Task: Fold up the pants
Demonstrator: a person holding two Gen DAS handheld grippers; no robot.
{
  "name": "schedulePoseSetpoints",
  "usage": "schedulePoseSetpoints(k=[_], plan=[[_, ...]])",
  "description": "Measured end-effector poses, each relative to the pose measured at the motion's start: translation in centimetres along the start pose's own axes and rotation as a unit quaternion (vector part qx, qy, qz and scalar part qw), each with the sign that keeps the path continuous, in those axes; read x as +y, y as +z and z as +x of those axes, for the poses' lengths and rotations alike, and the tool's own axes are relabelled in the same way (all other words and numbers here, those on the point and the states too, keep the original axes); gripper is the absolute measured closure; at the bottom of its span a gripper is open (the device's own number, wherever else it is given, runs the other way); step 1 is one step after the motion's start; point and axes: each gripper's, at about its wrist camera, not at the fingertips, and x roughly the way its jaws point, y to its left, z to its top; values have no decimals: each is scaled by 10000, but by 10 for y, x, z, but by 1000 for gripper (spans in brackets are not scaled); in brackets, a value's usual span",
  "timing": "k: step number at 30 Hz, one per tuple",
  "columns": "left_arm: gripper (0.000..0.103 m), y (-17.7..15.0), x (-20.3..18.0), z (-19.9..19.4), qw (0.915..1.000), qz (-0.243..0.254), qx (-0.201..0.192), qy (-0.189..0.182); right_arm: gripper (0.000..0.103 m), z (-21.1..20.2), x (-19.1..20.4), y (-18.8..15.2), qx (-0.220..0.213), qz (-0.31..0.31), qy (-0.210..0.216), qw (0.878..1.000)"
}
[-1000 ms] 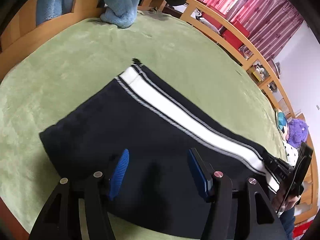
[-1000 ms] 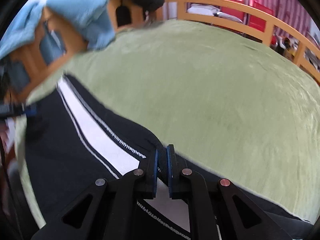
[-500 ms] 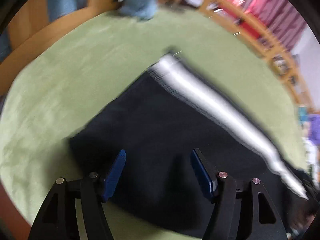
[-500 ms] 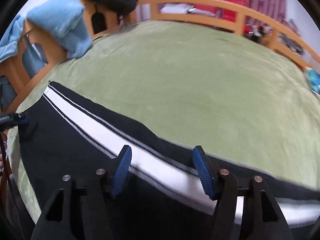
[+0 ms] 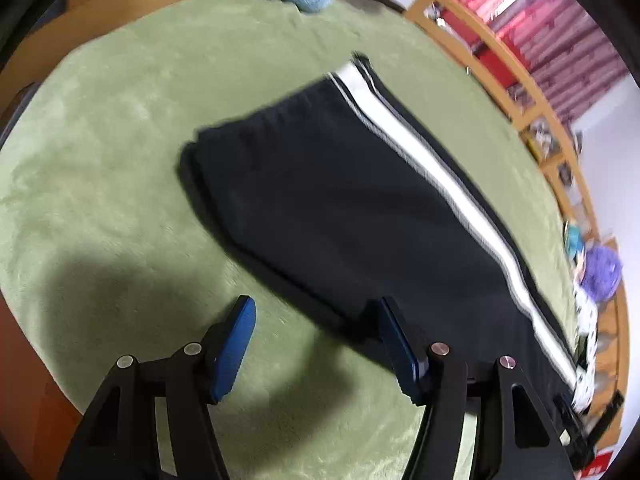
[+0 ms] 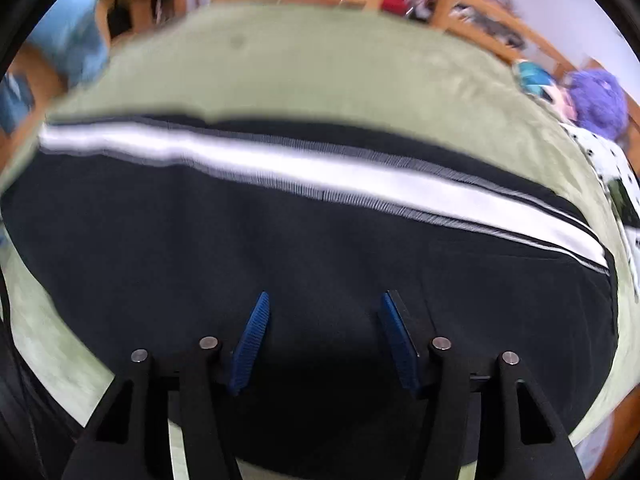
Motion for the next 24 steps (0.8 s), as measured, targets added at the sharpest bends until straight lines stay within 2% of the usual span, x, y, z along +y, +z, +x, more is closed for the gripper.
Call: schedulePoseSetpoints(k=[5,9,10,11,12,13,14,15,17,19,21,23,24], plan=[[42,12,16,18,9990,-421,-114,-54,37,-15,5,-14,-299,553,120,9979],[44,29,17,27,9956,-784,-499,-83,37,-11,9,-23,-278,942,108,9951],[57,32,17,29,9953,-807,-534,27,37,-13,7,-27,-267,1016,68,9944],[86,37,15,31,9953,-744,-573,230,37,-12,5,-26,-253,1055,48,9941],[92,43,17,26,9955,-680,-642,146,37,-15,2,-28,-224,1097,-13,9937],[94,47,20,16,9947,-742,-706,-94,37,-19,-3,-31,-204,1136,-103,9933],[94,51,24,6,9931,-807,-810,-277,37,-24,-7,-33,-214,1165,-185,9928],[94,53,27,-2,9926,-771,-895,-282,37,-30,-10,-36,-262,1181,-272,9923],[94,53,21,0,9950,-482,-872,-33,36,-38,-16,-43,-372,1135,-476,9917],[90,46,19,20,9970,-398,-535,404,33,-35,-26,-53,-347,1249,-650,9894],[81,37,15,21,9974,-156,-426,561,32,-19,-35,-63,-125,1479,-564,9873],[52,28,9,9,9963,-51,-463,721,32,3,-39,-72,178,1600,-454,9859],[48,21,5,2,9961,-9,-458,756,32,11,-39,-77,286,1612,-431,9856]])
